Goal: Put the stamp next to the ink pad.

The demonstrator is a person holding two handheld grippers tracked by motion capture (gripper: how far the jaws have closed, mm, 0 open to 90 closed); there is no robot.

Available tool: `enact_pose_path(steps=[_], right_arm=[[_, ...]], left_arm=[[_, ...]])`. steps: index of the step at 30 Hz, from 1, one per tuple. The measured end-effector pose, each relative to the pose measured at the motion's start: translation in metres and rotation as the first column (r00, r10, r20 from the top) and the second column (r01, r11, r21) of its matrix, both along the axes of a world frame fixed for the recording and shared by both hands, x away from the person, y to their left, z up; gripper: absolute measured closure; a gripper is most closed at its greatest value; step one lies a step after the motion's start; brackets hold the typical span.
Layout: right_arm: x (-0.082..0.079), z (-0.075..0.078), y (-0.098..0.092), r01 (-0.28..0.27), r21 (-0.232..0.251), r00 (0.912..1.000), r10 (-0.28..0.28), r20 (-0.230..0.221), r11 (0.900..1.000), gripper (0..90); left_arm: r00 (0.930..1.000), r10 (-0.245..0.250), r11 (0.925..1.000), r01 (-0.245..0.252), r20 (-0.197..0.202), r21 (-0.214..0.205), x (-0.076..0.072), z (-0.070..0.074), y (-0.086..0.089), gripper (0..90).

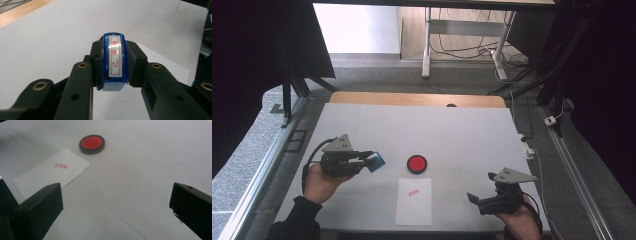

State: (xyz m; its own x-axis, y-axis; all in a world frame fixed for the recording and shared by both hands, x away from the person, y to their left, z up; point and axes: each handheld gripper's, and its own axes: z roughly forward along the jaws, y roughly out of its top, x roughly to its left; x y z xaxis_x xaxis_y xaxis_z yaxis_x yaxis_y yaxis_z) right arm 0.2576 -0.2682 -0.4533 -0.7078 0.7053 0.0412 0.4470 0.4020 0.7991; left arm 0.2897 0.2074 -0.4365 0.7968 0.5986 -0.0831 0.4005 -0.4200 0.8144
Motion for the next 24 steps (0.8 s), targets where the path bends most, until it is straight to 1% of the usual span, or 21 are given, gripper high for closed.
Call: enact_pose_path(steps=[6,11,13,15,17,24], right_arm=[[-0.001,-0.002,-0.007,0.028,-0.021,0.9996,-0.028,-0.003,0.9994,0.0],[-0.002,-0.004,-0.012,0.047,-0.028,0.9988,-0.048,-0.012,0.9985,0.0],[-0.002,-0.004,-0.013,0.054,-0.021,0.9985,-0.054,-0.012,0.9983,0.0],[-0.002,-0.004,-0.014,0.057,-0.027,0.9983,-0.057,-0.013,0.9980,0.0],[-0.003,-0.004,-0.015,0.061,-0.017,0.9980,-0.061,-0.014,0.9980,0.0],[-0.003,-0.004,-0.017,0.063,-0.021,0.9979,-0.063,-0.016,0.9978,0.0]], left_arm=[[0.9991,0.038,0.9992,-0.038,-0.019,0.014,0.000,-0.006,0.007,70.2],[0.9967,0.073,0.9967,-0.072,-0.034,0.037,0.000,-0.011,0.013,70.2],[0.9955,0.086,0.9955,-0.085,-0.039,0.042,0.001,-0.012,0.015,70.2],[0.9940,0.101,0.9941,-0.099,-0.043,0.044,0.002,-0.014,0.018,70.2],[0.9922,0.115,0.9921,-0.113,-0.047,0.054,0.003,-0.016,0.020,70.2],[0.9853,0.160,0.9845,-0.155,-0.060,0.082,0.008,-0.023,0.026,70.2]])
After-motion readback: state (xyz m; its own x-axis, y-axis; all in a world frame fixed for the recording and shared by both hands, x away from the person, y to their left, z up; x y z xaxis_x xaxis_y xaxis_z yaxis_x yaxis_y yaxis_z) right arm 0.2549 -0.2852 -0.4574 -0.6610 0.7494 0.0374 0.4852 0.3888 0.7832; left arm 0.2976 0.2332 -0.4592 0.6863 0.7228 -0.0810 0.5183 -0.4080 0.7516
